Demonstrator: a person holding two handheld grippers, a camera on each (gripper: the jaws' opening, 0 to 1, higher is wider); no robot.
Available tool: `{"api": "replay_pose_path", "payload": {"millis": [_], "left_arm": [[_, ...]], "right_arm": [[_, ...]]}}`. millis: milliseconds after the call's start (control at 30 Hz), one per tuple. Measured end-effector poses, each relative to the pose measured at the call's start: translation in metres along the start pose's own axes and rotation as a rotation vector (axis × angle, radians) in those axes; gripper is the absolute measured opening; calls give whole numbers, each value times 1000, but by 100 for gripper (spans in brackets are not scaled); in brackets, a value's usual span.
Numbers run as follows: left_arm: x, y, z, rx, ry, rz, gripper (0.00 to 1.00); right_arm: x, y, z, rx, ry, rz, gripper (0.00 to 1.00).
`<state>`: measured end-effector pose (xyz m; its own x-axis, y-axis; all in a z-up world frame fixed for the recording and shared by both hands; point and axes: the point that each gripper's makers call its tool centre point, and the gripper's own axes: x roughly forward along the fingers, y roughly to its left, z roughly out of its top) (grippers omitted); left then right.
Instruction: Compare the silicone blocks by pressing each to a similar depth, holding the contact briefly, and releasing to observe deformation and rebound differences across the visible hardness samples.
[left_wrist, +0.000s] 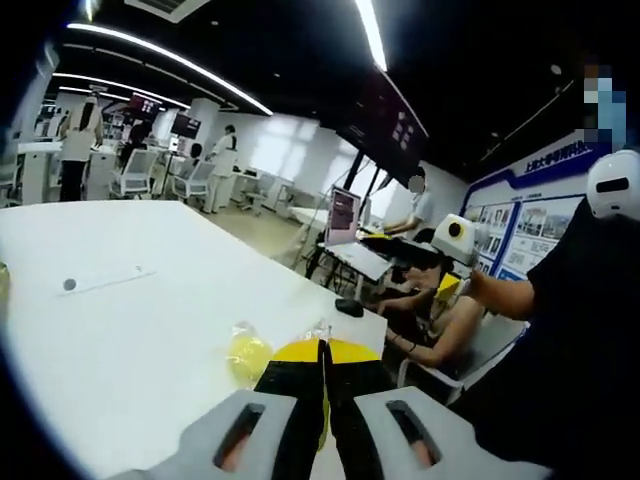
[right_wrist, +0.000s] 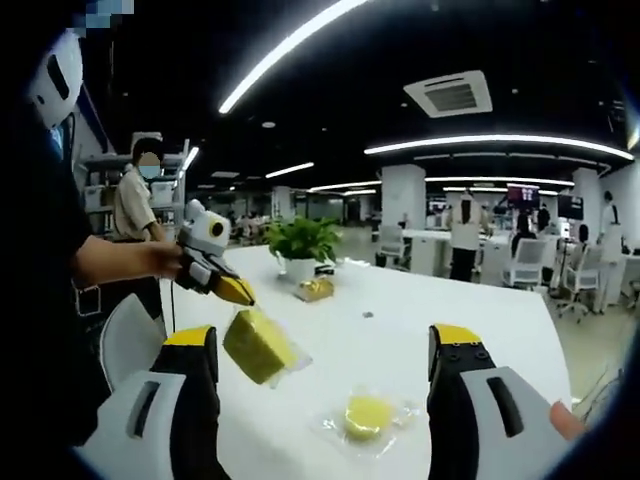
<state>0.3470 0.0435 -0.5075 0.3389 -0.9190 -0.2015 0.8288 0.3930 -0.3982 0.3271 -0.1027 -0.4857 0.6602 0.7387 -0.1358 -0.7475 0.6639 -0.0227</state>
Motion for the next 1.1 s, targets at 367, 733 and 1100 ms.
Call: {"api": "replay_pose_path", "payload": {"millis": [367,733,1100], "left_arm": [[3,2,1,-80,-44,-16,0],[3,28,-25,-197,-25,78,0],[9,52,-61,-252,10,150,0]], "right_arm": [[-40,4,-81,92,149,-57,77],[-60,22,-120,196,191,-80,76],[-64,28,-125,200,216,-71,68]]}}
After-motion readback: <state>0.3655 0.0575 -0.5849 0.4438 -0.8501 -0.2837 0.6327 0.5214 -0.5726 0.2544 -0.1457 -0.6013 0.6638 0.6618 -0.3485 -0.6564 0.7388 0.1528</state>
